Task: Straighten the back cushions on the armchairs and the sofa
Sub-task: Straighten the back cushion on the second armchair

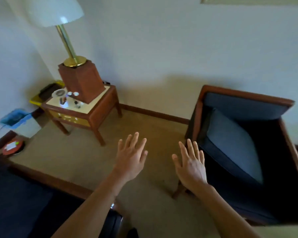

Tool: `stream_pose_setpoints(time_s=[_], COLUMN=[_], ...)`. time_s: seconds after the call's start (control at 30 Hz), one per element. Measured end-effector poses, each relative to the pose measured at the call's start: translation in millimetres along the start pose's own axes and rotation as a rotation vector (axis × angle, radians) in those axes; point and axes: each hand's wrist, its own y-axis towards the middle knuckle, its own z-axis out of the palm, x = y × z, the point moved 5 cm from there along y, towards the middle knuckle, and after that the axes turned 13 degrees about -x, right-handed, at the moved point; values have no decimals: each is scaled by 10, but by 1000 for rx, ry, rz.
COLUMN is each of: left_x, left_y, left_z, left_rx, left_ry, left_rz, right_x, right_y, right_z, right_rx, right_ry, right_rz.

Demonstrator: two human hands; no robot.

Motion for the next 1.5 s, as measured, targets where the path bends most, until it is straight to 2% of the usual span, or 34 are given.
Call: stream_pose_setpoints(time_s=[0.17,0.3,0.47,0.6,0.67,0.8,0.87,0.97,1.07,1.2,1.37,1.5], left_x=[-1035,-1685,-2287,-2557,-2641,-2806,-2909,-3089,-3229,-3275,-3431,-3696], left_y=[624,1146,1736,2002,2071,2015,1887,1680,1490,1368,1540,1832], left_z=[501,1058,1798,2376,2616,3064,3263,3562,3852,4207,4107,3665], left_rx=[35,145,308,419,434,398,347,285,253,148,48,119], left_ry=[-73,-108,-66,43,119,220,240,282,375,413,336,292], left_rz=[142,221,362,504,585,848,1006,1133,1137,1047,901,813], right_x=[-1031,-1796,-2555,-3036,-3243,-3676,-3866,-4156,-4489,-4707,-4802,-4869], right_y=[237,517,849,946,929,739,616,502,487,541,629,911], right_z=[-283,-194,65,362,538,911,1140,1523,1824,1914,1458,761], right_rx=[-50,-52,-17,-10,-44,-218,-299,-457,-553,-551,-520,-442], right_ry=[-12,-46,-62,12,144,673,894,1214,1521,1890,1816,1558], right_rz=[161,269,397,572,748,1429,1706,1931,1960,1829,1717,1745])
